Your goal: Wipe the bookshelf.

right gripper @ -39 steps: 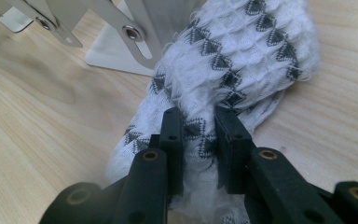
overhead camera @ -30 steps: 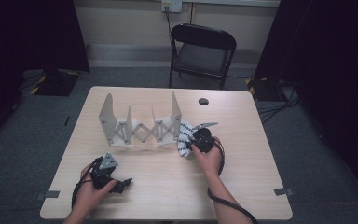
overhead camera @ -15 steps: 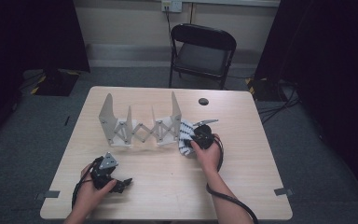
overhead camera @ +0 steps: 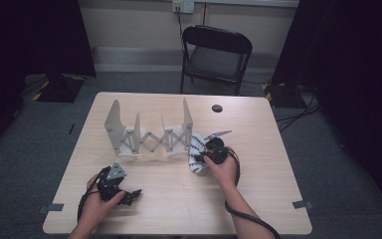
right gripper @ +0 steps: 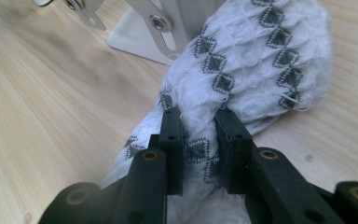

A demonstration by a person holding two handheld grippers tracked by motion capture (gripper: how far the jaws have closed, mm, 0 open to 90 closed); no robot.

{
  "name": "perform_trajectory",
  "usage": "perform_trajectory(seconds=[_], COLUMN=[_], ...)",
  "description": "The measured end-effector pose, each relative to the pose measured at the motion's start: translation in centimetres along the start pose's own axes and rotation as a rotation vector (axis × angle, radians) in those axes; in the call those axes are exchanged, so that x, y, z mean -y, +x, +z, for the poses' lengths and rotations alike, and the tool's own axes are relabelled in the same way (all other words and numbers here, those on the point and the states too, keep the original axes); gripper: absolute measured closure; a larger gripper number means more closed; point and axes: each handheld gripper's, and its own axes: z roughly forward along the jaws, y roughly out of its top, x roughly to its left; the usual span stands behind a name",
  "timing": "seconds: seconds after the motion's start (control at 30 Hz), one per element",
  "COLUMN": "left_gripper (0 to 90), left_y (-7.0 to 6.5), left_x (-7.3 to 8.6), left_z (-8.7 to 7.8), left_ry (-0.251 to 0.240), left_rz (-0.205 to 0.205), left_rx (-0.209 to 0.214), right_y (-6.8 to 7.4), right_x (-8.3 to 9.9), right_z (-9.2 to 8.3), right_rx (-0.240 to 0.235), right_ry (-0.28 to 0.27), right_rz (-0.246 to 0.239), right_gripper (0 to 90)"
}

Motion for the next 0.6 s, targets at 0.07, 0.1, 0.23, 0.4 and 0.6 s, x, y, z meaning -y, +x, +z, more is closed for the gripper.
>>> perform_trajectory(seconds=[0.07,0.1,0.23,0.4,0.6], left_gripper=[0.0,0.0,0.0,0.1,0.1], left_y=[0.0,0.0,0.0,0.0,0.0], left_x=[0.0,0.0,0.0,0.0,0.0], left_z=[0.0,0.0,0.0,0.0,-0.1], left_ry=[0.0,0.0,0.0,-0.001,0.001], left_rz=[0.0,0.0,0.0,-0.001,0.0], left_rx=[0.0,0.0,-0.001,-0.006,-0.008], right_y=[-0.1,-0.1,0.0,0.4,1.4], right_x=[0.0,-0.1,-1.3,-3.4,-7.7], right_z=[-0.4,-0.6,-2.3,-4.6,-8.5], right_rx=[0.016,0.018,0.023,0.038,0.1], right_ry=[-0.004,-0.009,-0.043,-0.082,-0.156], right_rz=[-0.003,0.003,0.008,-0.014,-0.05], right_gripper=[74.4,74.6,74.8,74.9,74.8])
